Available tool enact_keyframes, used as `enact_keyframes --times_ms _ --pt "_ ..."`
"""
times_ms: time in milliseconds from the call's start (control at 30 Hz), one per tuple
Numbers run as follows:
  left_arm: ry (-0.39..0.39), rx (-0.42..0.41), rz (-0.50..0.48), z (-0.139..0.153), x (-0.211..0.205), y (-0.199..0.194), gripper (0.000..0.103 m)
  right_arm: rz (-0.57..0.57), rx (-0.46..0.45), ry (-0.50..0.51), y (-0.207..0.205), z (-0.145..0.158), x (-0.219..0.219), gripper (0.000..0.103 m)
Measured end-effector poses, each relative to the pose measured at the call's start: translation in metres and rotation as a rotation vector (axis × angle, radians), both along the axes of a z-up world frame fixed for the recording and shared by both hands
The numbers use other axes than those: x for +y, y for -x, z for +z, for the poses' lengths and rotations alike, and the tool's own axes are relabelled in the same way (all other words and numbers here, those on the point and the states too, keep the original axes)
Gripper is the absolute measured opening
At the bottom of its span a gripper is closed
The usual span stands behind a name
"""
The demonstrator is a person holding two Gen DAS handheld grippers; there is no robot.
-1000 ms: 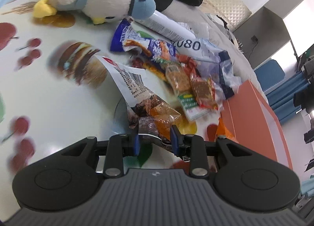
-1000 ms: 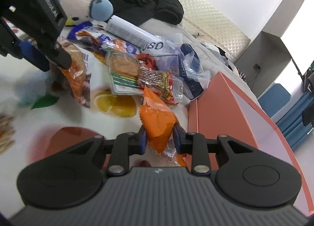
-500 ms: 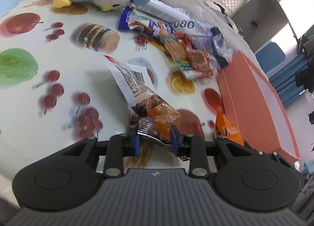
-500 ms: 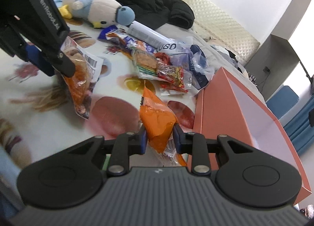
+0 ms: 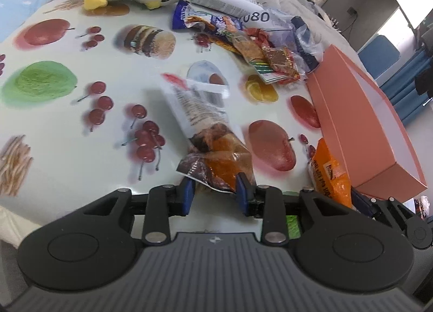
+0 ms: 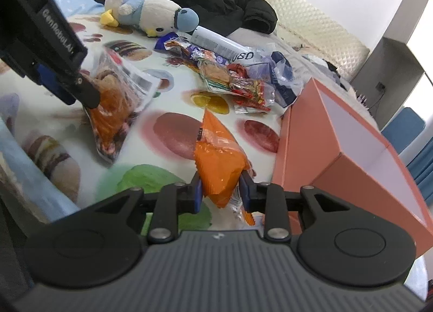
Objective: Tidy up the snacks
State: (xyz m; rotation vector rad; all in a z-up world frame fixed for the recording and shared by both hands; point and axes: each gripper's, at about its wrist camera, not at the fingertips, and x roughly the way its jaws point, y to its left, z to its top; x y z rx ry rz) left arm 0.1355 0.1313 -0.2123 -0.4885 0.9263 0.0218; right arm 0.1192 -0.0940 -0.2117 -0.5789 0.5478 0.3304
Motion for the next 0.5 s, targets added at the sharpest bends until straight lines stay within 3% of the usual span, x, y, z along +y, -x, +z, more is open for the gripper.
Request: enact_keyframes --times_ms 100,233,300,367,500 --pt "-0.007 -0.008 0.018 0.003 0.002 0.004 0.071 0.012 0.030 -0.046 -0.001 0.001 0.000 0.039" --pt "-0.026 -0.018 -0.003 0.006 0.000 0.005 0.076 0.037 0.084 -0.163 -0.003 0.006 -0.006 0.053" --pt "-0.053 -0.028 -0.005 0.009 -0.004 0.006 0.083 0.036 0.097 -0.225 -0.004 0.009 -0.010 0.075" --pt "-0.081 -0.047 -0.006 0.012 -0.007 0.006 0.085 0.033 0.090 -0.283 -0.003 0.012 -0.015 0.080" --pt "-0.106 -0.056 -0.004 0.015 -0.012 0.001 0.086 -0.016 0.099 -0.376 -0.011 0.016 -0.026 0.080"
